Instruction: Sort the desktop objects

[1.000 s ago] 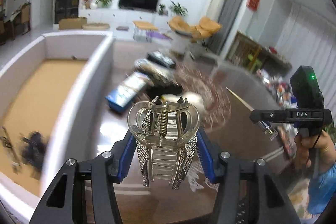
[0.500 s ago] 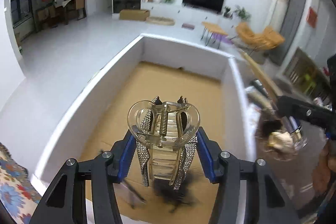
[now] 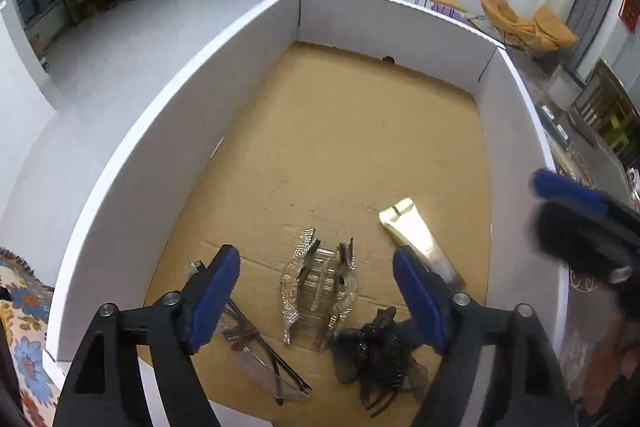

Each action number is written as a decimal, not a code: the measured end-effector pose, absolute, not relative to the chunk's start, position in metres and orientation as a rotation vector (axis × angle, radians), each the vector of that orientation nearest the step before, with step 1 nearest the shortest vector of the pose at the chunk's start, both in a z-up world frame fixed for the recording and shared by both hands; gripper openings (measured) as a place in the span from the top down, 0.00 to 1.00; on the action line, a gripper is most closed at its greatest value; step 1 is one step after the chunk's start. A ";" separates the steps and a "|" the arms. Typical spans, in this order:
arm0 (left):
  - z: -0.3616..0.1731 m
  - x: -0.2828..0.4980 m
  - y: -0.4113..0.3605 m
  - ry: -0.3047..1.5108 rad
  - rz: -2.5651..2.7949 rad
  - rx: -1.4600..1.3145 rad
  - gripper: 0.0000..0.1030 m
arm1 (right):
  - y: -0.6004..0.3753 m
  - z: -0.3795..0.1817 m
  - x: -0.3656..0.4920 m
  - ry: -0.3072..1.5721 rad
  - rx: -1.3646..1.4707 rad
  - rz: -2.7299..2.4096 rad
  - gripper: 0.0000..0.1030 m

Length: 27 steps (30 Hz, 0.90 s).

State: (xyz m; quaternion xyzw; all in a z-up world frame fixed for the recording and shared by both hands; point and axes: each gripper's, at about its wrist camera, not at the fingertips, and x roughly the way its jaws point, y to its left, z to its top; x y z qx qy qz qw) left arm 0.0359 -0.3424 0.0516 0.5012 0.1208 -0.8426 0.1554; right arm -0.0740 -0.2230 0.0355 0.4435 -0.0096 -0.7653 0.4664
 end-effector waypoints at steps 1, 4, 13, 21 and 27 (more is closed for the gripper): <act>0.053 0.038 -0.342 0.344 -2.415 1.418 0.24 | -0.213 0.041 -0.073 -0.032 1.059 -1.896 0.20; 0.070 0.047 -0.328 0.354 -2.470 1.333 0.24 | -0.177 0.052 -0.066 -0.046 0.985 -1.955 0.11; 0.121 0.084 -0.201 0.186 -2.825 1.173 0.19 | 0.035 0.013 -0.021 -0.044 0.974 -2.353 0.02; 0.093 0.078 -0.077 0.174 -3.020 1.339 0.00 | 0.154 -0.043 -0.027 0.203 1.210 -2.536 0.02; 0.017 0.044 -0.020 0.062 -2.911 1.563 0.00 | 0.172 -0.062 -0.045 0.214 1.265 -2.520 0.02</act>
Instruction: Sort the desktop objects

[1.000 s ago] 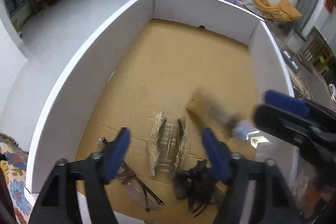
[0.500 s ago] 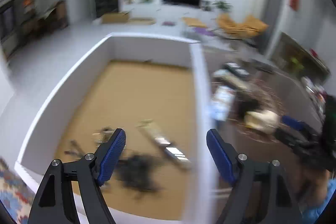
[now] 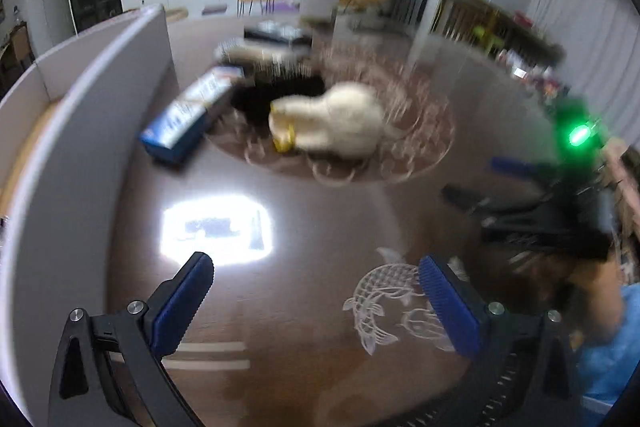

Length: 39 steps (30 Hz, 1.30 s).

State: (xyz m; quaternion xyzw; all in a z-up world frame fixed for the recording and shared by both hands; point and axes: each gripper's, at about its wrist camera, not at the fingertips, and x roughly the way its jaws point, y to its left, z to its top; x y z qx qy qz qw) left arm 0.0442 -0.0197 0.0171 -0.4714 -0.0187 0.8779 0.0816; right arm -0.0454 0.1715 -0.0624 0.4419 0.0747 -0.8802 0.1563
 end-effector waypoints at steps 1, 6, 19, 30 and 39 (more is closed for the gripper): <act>0.009 0.039 -0.016 -0.041 2.627 -1.425 0.00 | 0.172 -0.064 -0.048 0.213 1.271 -2.514 0.02; -0.006 0.025 -0.013 -0.016 2.673 -1.428 0.00 | 0.168 -0.080 -0.061 0.239 1.303 -2.494 0.00; -0.030 -0.005 -0.010 0.036 2.728 -1.463 0.00 | 0.167 -0.081 -0.059 0.246 1.286 -2.499 0.00; -0.031 -0.003 -0.034 0.032 2.741 -1.451 0.00 | 0.167 -0.081 -0.059 0.247 1.285 -2.500 0.00; -0.033 0.004 -0.059 -0.007 2.791 -1.441 0.00 | 0.154 -0.081 -0.059 0.291 1.254 -2.432 0.00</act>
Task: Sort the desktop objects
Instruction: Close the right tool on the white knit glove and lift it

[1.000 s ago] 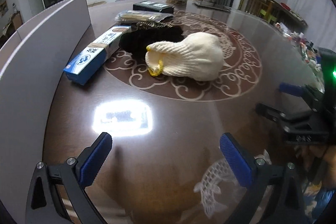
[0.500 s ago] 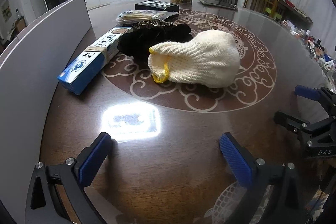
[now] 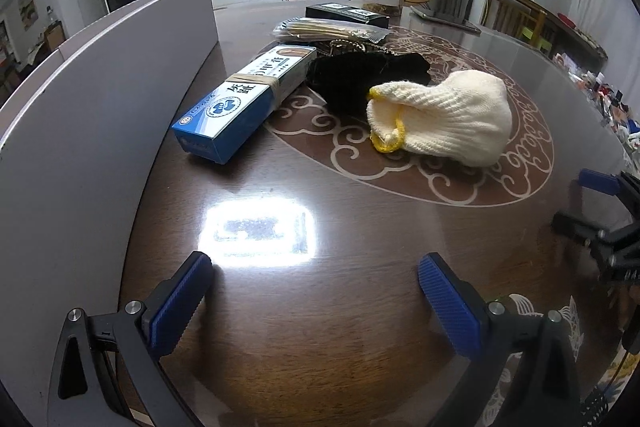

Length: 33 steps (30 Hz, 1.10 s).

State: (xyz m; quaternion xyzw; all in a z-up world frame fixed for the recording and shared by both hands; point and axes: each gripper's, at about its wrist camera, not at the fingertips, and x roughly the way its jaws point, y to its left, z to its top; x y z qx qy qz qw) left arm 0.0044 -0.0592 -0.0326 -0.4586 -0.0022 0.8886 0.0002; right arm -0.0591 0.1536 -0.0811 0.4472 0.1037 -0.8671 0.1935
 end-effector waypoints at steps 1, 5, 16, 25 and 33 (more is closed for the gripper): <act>-0.033 0.004 -0.059 -0.007 2.792 -1.440 0.00 | 0.142 -0.081 -0.060 0.327 1.238 -2.380 0.00; -0.033 0.005 -0.059 -0.008 2.792 -1.439 0.00 | 0.089 -0.081 -0.073 0.438 1.182 -2.204 0.00; -0.033 0.005 -0.059 -0.008 2.792 -1.440 0.00 | 0.021 -0.073 -0.122 0.410 1.133 -2.109 0.49; -0.033 0.004 -0.059 -0.008 2.792 -1.439 0.00 | 0.121 -0.077 -0.112 0.304 1.175 -2.374 0.48; -0.034 0.006 -0.059 -0.006 2.795 -1.440 0.00 | 0.181 -0.075 -0.099 0.225 1.214 -2.475 0.24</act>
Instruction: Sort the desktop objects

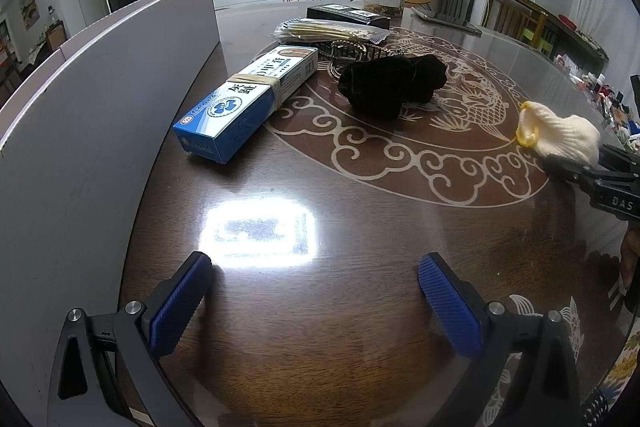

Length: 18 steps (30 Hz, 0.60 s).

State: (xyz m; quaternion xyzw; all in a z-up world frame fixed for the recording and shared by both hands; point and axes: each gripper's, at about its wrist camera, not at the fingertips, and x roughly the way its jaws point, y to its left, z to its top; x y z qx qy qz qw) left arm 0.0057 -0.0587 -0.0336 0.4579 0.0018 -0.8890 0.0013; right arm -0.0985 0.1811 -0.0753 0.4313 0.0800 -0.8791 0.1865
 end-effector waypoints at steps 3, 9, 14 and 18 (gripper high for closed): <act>-0.034 0.006 -0.059 0.005 -2.791 1.437 0.00 | 0.177 -0.078 -0.099 0.243 1.254 -2.468 0.04; -0.034 0.006 -0.058 0.005 -2.788 1.435 0.00 | 0.175 -0.081 -0.100 0.217 1.253 -2.450 0.00; -0.033 0.006 -0.059 0.010 -2.774 1.430 0.00 | 0.169 -0.083 -0.099 0.278 1.266 -2.461 0.00; -0.022 -0.015 -0.050 -0.159 -2.743 1.401 0.00 | 0.170 -0.083 -0.099 0.274 1.265 -2.461 0.00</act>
